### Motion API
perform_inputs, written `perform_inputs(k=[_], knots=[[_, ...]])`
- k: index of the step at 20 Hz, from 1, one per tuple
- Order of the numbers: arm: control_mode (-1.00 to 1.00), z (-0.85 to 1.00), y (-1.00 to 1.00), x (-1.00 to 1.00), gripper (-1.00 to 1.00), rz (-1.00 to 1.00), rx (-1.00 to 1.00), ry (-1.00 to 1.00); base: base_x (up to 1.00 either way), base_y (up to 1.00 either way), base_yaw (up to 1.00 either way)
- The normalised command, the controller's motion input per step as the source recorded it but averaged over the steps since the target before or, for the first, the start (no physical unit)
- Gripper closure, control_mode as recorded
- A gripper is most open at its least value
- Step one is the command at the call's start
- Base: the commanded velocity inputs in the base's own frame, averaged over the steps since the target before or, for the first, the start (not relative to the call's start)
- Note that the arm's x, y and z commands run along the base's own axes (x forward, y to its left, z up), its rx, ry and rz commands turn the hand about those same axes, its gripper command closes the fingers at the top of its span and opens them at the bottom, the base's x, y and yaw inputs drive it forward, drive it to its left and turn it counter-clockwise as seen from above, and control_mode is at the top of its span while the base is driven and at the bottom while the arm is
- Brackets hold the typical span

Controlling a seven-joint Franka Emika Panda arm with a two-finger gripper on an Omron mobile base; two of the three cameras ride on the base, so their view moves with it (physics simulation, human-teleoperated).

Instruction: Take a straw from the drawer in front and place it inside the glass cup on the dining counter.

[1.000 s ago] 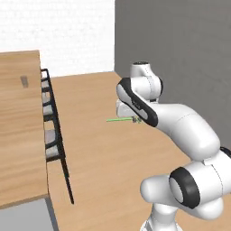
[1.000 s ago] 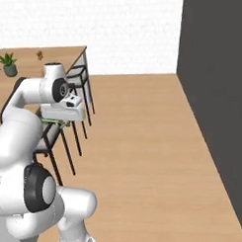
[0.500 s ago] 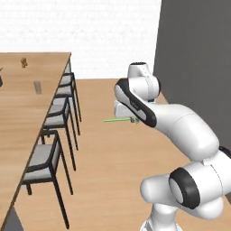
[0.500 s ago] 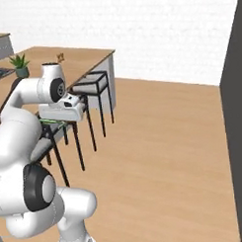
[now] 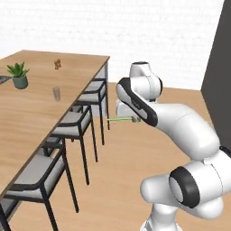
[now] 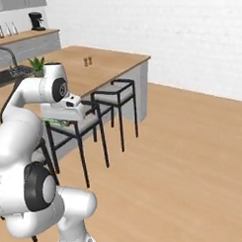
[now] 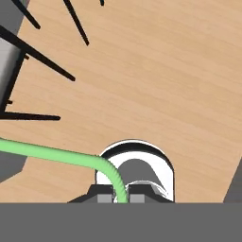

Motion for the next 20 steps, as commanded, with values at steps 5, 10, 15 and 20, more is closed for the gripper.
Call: perform_inputs(k=[5,10,15,20], knots=[[1.00,0.00,0.00,0.00,1.00,0.00,0.00,0.00,0.92,-0.57,0.55],[1.00,0.00,0.00,0.00,1.00,0.00,0.00,0.00,0.79,-0.47,0.61],[1.00,0.00,0.00,0.00,1.00,0.00,0.00,0.00,0.67,-0.54,0.61],[1.00,0.00,0.00,0.00,1.00,0.00,0.00,0.00,0.56,-0.58,0.60]])
